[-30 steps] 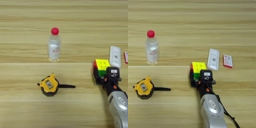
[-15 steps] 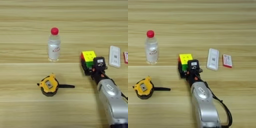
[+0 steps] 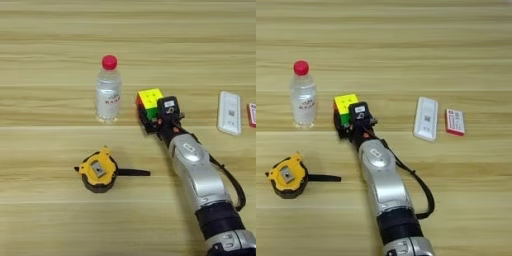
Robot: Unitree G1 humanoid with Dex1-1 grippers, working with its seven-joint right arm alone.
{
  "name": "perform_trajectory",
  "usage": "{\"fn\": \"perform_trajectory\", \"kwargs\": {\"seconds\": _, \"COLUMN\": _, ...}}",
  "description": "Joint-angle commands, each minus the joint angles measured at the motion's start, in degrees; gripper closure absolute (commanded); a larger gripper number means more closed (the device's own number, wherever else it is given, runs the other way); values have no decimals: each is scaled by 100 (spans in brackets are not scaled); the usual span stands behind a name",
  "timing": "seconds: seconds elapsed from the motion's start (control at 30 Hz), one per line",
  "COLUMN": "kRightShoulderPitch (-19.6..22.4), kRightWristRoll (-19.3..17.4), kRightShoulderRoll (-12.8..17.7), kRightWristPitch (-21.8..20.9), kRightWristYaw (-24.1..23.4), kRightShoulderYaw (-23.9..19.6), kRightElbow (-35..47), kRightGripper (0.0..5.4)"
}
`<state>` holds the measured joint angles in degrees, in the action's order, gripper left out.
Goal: Move the objects on the table
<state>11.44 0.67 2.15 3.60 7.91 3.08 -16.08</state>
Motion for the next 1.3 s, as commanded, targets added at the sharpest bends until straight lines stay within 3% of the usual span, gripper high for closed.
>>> {"fn": "perform_trajectory", "kwargs": {"seconds": 0.03, "kRightShoulderPitch": 401, "kRightWristRoll": 29, "kRightShoulderRoll": -51, "kRightWristPitch": -179, "kRightWristYaw": -45, "kRightShoulderYaw": 21, "kRightElbow": -74, "kRightGripper": 207}}
{"fn": "perform_trajectory", "kwargs": {"seconds": 0.1, "kRightShoulderPitch": 408, "kRightWristRoll": 34, "kRightShoulderRoll": -53, "kRightWristPitch": -207, "kRightWristYaw": -44, "kRightShoulderYaw": 25, "kRightElbow": -110, "kRightGripper": 207}}
{"fn": "perform_trajectory", "kwargs": {"seconds": 0.47, "kRightShoulderPitch": 342, "kRightWristRoll": 39, "kRightShoulderRoll": -20, "kRightWristPitch": -230, "kRightWristYaw": -68, "kRightShoulderYaw": -19, "kRightElbow": -16, "kRightGripper": 88}}
{"fn": "perform_trajectory", "kwargs": {"seconds": 0.77, "kRightShoulderPitch": -149, "kRightWristRoll": 81, "kRightShoulderRoll": 48, "kRightWristPitch": -60, "kRightWristYaw": -167, "kRightShoulderYaw": -52, "kRightElbow": 950, "kRightGripper": 6}}
{"fn": "perform_trajectory", "kwargs": {"seconds": 1.17, "kRightShoulderPitch": -1113, "kRightWristRoll": 102, "kRightShoulderRoll": 192, "kRightWristPitch": 372, "kRightWristYaw": -285, "kRightShoulderYaw": -211, "kRightElbow": 2843, "kRightGripper": 6}}
{"fn": "perform_trajectory", "kwargs": {"seconds": 1.3, "kRightShoulderPitch": -1238, "kRightWristRoll": 28, "kRightShoulderRoll": 266, "kRightWristPitch": 353, "kRightWristYaw": -530, "kRightShoulderYaw": -664, "kRightElbow": 3161, "kRightGripper": 6}}
